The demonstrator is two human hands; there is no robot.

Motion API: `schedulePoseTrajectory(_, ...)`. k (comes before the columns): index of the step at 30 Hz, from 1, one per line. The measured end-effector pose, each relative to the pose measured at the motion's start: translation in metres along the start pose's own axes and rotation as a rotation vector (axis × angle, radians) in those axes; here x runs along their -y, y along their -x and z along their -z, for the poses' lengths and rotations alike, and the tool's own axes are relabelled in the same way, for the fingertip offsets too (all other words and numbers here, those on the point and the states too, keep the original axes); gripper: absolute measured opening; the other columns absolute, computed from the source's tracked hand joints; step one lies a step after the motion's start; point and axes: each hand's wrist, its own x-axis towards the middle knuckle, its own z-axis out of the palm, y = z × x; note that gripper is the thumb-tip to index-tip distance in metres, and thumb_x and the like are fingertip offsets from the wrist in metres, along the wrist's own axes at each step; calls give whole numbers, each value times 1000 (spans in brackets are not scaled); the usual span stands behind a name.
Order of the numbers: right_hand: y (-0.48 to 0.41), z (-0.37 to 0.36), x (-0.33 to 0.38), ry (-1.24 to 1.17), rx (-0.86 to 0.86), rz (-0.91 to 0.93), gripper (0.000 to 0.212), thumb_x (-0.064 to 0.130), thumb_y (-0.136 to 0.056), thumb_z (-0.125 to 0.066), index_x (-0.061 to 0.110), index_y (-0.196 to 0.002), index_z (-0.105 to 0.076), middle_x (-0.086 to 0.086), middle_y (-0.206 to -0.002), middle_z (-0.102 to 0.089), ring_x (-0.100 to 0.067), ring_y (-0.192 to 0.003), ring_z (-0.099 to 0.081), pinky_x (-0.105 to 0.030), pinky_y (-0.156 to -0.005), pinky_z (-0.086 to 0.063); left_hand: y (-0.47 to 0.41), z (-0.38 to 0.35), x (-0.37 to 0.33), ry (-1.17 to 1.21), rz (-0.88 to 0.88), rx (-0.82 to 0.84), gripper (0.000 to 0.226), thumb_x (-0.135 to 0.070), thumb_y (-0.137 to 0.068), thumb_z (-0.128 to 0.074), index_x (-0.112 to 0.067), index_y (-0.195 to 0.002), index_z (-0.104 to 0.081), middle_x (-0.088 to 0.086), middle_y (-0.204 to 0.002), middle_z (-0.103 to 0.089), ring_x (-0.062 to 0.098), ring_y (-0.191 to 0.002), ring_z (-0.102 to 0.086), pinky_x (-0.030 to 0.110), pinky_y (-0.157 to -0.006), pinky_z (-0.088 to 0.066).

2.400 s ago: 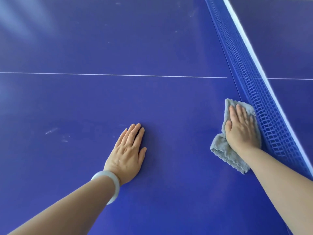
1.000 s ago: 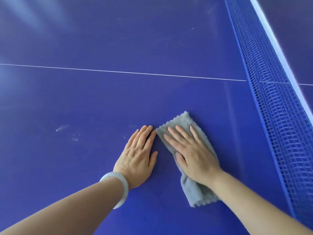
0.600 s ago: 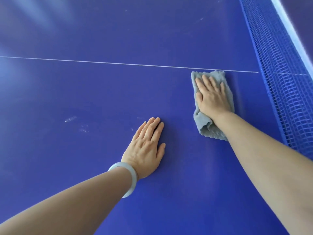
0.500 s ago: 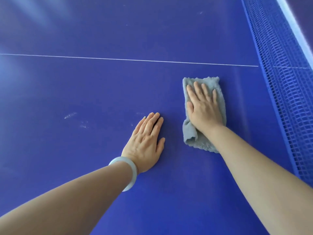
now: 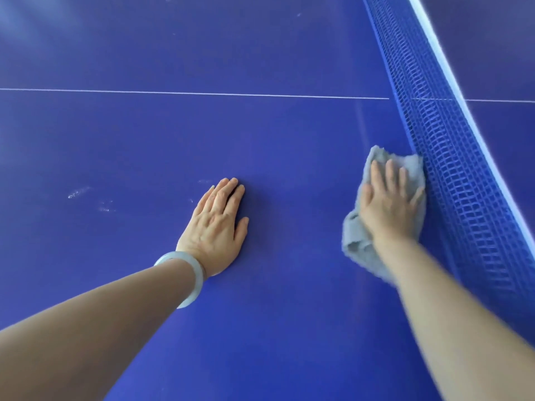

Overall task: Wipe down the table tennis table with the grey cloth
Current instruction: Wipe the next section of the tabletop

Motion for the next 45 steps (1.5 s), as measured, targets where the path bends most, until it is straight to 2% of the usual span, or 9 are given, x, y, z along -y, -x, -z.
schedulePoseTrajectory(4, 133, -23, 56, -36, -54, 428, 56, 38, -105, -22, 22, -158, -22, -4, -165, -20, -28, -152, -15, -61, -119, -16, 1, 2, -1, -6, -4, -2, 59, -29, -101, -41, -5, -153, -29, 8, -161, -27, 22, -151, -17, 36, -125, -6)
schedulePoseTrajectory(7, 158, -23, 9, -47, 5, 731, 54, 37, -106, -23, 23, -158, -21, 2, -166, -14, -21, -154, -11, -54, -121, -17, 1, 1, 1, -4, -5, -7, 59, -29, -101, -41, -6, -153, -29, 9, -161, -26, 23, -151, -17, 37, -125, -8)
schedulePoseTrajectory(11, 117, -6, -78, 8, -29, 109, 62, 41, -101, -13, 18, -158, -22, -7, -163, -24, -27, -151, -20, -53, -118, -25, 1, -1, 1, -15, -1, -9, 58, -31, -101, -38, -7, -154, -29, 8, -161, -25, 23, -151, -16, 38, -125, -8)
schedulePoseTrajectory(14, 134, -13, -38, 14, -8, -131, 61, 40, -103, -13, 13, -158, -16, -15, -163, -21, -32, -151, -19, -54, -121, -18, 1, -2, -1, -27, 3, -15, 58, -30, -102, -38, -6, -154, -28, 8, -161, -26, 24, -151, -16, 37, -125, -8)
schedulePoseTrajectory(18, 181, -22, 6, 13, -48, 99, 61, 40, -100, -28, 13, -155, -31, -16, -159, -31, -34, -149, -24, -56, -121, -14, 3, -2, -5, -78, 17, -11, 57, -29, -104, -34, -5, -155, -24, 9, -162, -23, 25, -152, -13, 36, -125, -5)
schedulePoseTrajectory(27, 178, -20, 1, -27, -27, 110, 65, 43, -98, -19, 18, -158, -23, -10, -164, -22, -30, -153, -13, -56, -122, -8, 110, 7, -19, -59, 19, 39, 53, -26, -106, -36, -7, -155, -27, 10, -162, -22, 26, -152, -16, 35, -125, -4)
schedulePoseTrajectory(33, 191, -17, 8, -58, -2, 151, 58, 39, -105, -17, 21, -159, -12, -2, -166, -9, -24, -154, -5, -54, -122, -7, 154, 3, -11, -97, 61, 77, 62, -42, -101, -5, -19, -158, -7, -2, -165, 0, 11, -151, 8, 30, -123, 8)
schedulePoseTrajectory(40, 237, -25, 63, -84, 53, 794, 59, 39, -103, -26, 21, -158, -21, 0, -166, -15, -21, -154, -9, -54, -122, -15, 151, 2, -10, -115, 75, 91, 60, -42, -101, -3, -22, -158, 0, -3, -165, 5, 12, -152, 10, 30, -122, 11)
schedulePoseTrajectory(45, 109, -10, 115, -34, 78, 525, 57, 40, -105, -19, 26, -159, -7, 4, -168, -2, -18, -154, 1, -47, -124, 1, 151, 3, -10, -124, 70, 90, 61, -42, -101, -4, -21, -158, -3, -2, -166, 3, 13, -153, 7, 29, -122, 12)
